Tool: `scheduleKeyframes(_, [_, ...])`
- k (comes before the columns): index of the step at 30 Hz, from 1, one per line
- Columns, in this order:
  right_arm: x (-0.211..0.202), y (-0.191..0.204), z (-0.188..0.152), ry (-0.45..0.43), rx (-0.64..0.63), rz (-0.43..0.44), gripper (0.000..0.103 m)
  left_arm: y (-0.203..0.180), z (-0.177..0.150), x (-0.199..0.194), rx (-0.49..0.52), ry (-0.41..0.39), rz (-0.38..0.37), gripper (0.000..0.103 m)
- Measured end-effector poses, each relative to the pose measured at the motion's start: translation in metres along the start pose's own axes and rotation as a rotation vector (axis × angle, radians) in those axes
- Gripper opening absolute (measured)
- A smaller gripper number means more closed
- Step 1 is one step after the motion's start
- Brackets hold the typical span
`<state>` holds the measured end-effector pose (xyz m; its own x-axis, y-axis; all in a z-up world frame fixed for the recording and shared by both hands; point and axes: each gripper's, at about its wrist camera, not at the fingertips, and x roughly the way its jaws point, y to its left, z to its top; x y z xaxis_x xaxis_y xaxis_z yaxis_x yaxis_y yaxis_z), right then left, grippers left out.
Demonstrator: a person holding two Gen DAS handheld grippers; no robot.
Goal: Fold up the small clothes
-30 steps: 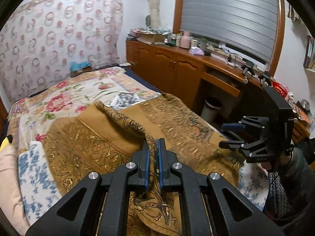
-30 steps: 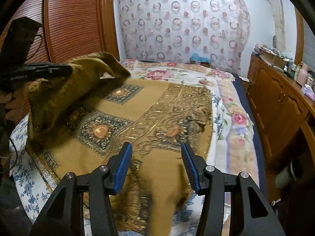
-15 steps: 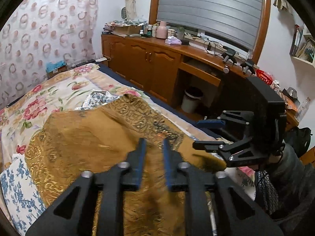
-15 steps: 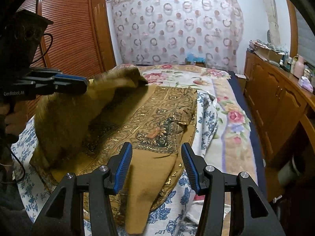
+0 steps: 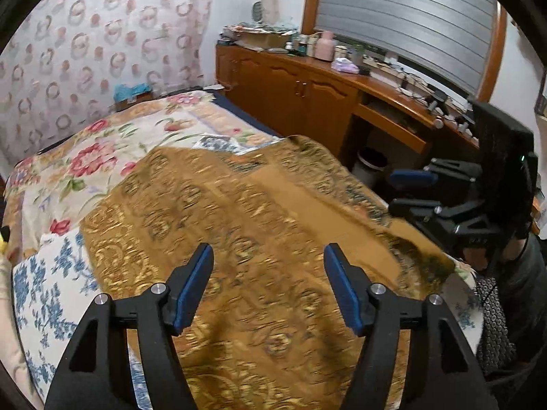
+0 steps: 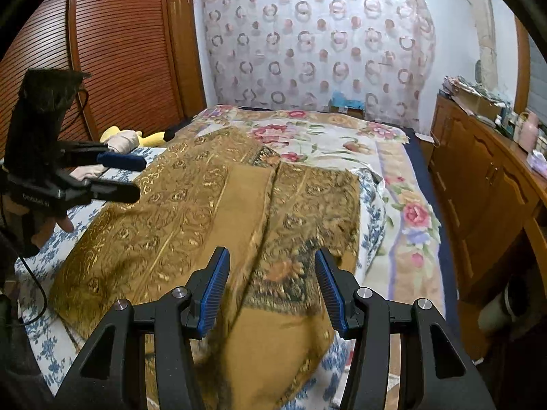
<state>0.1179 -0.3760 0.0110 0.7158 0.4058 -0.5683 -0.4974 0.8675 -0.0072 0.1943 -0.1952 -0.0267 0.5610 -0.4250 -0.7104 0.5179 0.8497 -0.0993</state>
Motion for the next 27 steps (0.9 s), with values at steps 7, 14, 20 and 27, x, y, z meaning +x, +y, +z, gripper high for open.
scheduleKeyframes(7, [0.03, 0.002, 0.035, 0.031, -0.037, 0.017, 0.054, 0.031, -0.01, -0.004, -0.045, 0.0, 0.075, 0.068])
scheduleKeyframes(14, [0.072, -0.001, 0.073, 0.07, -0.021, 0.03, 0.054, 0.061, -0.019, -0.011, -0.083, 0.003, 0.111, 0.068])
scheduleKeyframes(20, [0.113, -0.003, 0.099, 0.114, 0.028, 0.036, 0.054, 0.079, -0.026, -0.016, -0.105, 0.001, 0.129, 0.068])
scheduleKeyframes(27, [0.159, -0.006, 0.109, 0.209, 0.096, 0.074, 0.054, 0.096, -0.038, -0.016, -0.138, 0.011, 0.138, 0.068])
